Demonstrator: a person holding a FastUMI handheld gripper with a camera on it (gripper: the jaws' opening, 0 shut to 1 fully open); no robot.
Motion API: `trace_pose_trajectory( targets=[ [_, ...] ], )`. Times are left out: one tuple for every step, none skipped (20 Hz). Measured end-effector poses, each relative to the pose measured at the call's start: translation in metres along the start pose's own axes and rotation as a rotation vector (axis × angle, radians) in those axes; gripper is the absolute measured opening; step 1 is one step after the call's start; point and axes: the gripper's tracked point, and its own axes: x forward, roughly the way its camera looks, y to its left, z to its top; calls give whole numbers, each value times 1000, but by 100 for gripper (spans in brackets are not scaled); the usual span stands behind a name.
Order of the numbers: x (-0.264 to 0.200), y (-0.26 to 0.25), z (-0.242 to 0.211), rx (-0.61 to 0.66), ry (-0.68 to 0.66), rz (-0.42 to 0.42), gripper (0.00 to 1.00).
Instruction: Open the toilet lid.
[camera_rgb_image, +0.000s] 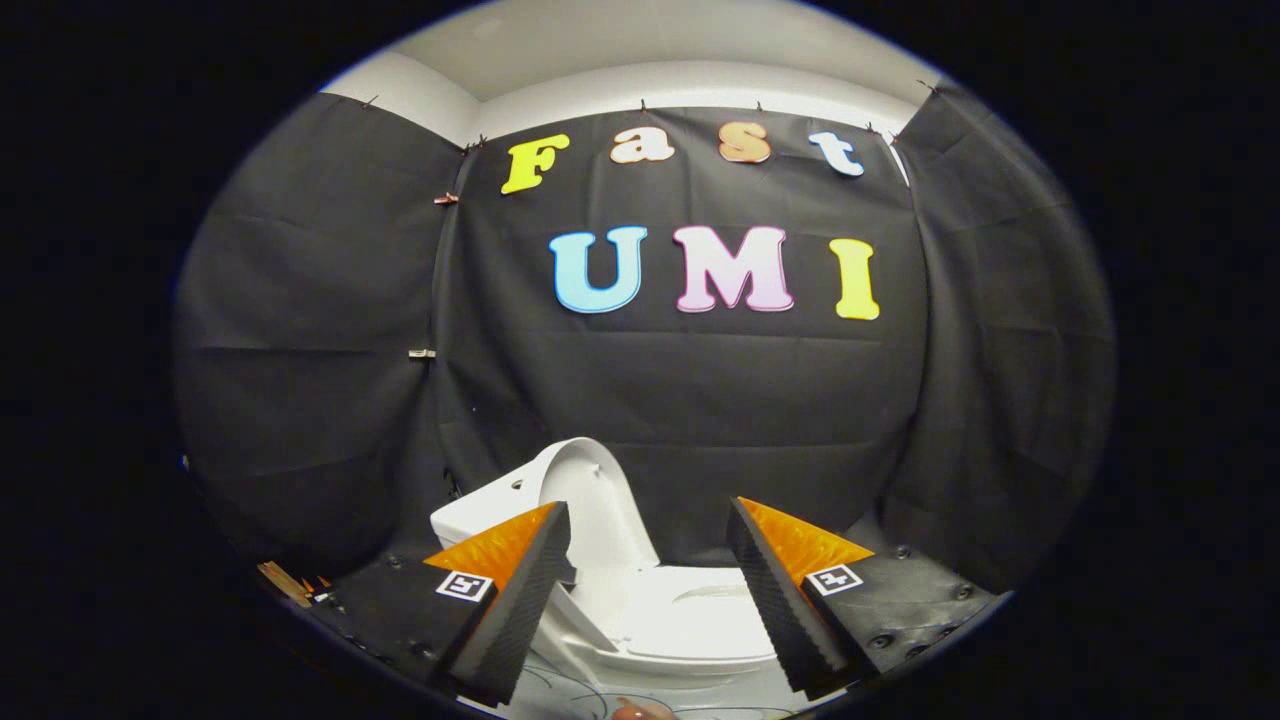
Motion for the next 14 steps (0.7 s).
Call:
trace_pose_trajectory(
  targets=[
    [-9, -6, 7, -12, -5, -4, 99],
    [-18, -12, 13, -24, -10, -13, 100],
    [-27, -19, 20, -36, -18, -22, 100],
    [-36, -25, 26, -48, -31, -34, 100],
    [-44, -30, 34, -57, -46, -44, 100],
    [-52, -35, 40, -59, -62, -55, 100],
    [-57, -38, 44, -57, -71, -60, 100],
    [-61, -41, 49, -52, -82, -66, 100],
    [-66, -43, 53, -46, -91, -70, 100],
    [-69, -46, 57, -38, -99, -73, 100],
    [-72, -48, 60, -28, -106, -77, 100],
    [-75, -50, 62, -20, -112, -79, 100],
    [-76, -52, 63, -14, -115, -82, 100],
    [-77, -52, 63, -10, -115, -84, 100]
  ],
)
